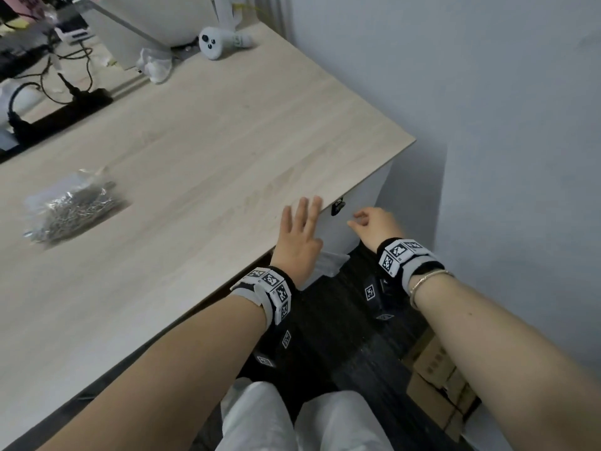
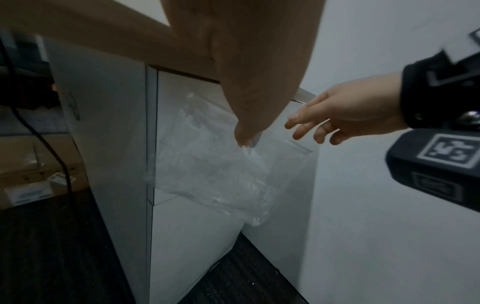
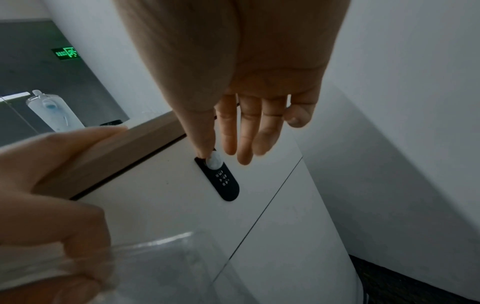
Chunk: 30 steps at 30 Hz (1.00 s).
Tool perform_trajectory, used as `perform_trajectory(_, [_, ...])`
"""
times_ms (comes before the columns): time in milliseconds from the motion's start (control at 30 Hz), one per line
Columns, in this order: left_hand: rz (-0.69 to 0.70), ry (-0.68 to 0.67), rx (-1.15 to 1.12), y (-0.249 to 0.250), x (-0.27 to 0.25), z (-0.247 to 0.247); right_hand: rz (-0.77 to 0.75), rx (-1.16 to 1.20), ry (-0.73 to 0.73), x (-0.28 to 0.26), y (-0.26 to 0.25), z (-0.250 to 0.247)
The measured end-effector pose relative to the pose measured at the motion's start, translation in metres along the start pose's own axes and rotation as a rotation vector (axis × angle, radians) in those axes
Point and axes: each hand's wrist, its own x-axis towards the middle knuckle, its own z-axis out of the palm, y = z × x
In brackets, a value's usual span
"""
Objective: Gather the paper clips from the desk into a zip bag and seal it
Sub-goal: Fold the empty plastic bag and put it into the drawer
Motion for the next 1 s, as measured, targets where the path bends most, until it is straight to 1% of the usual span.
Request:
perform_trajectory(100, [-0.011,0.010,0.047,0.001,0.003,0.006,-0.027,-0.009,0.014,0.016,-0.008,0.008])
perform_trajectory(233, [-0.026,0.028,0.077,0.002,0.006,0.011,-0.043,-0.095,0.041,0.033,-0.017,0.016])
perform_trajectory(333, [-0.025,0.014,0.077,0.002,0.006,0.009,-0.024,-0.154,-0.009,0.041,-0.017,0.015])
perform_trajectory(433, [-0.018,0.009,0.066,0.002,0.004,0.008,-0.037,-0.184,-0.044,0.046,-0.017,0.013])
perform_trajectory(567, [0.017,0.010,-0.009,0.000,0.001,0.003,-0.033,-0.215,-0.065,0.046,-0.022,0.008])
perform_trajectory(667, [0.035,0.034,-0.037,-0.003,-0.002,0.000,-0.042,-0.188,-0.071,0.039,-0.022,0.006])
perform_trajectory(767, [0.053,0.031,-0.027,-0.006,-0.006,-0.005,-0.053,-0.113,-0.057,0.024,-0.002,0.002])
perform_trajectory(833, [0.061,-0.008,-0.021,-0.004,-0.011,-0.009,-0.038,-0.104,-0.071,0.010,0.014,-0.001])
perform_trajectory(900, [0.070,-0.052,-0.035,0.003,-0.018,-0.016,-0.010,-0.142,-0.096,-0.003,0.023,-0.006])
perform_trajectory(933, [0.080,-0.065,-0.041,0.006,-0.021,-0.018,-0.002,-0.159,-0.082,-0.009,0.025,-0.008])
perform_trajectory(1000, [0.132,-0.103,-0.043,0.013,-0.027,-0.021,0.013,-0.142,0.036,-0.019,0.024,-0.013])
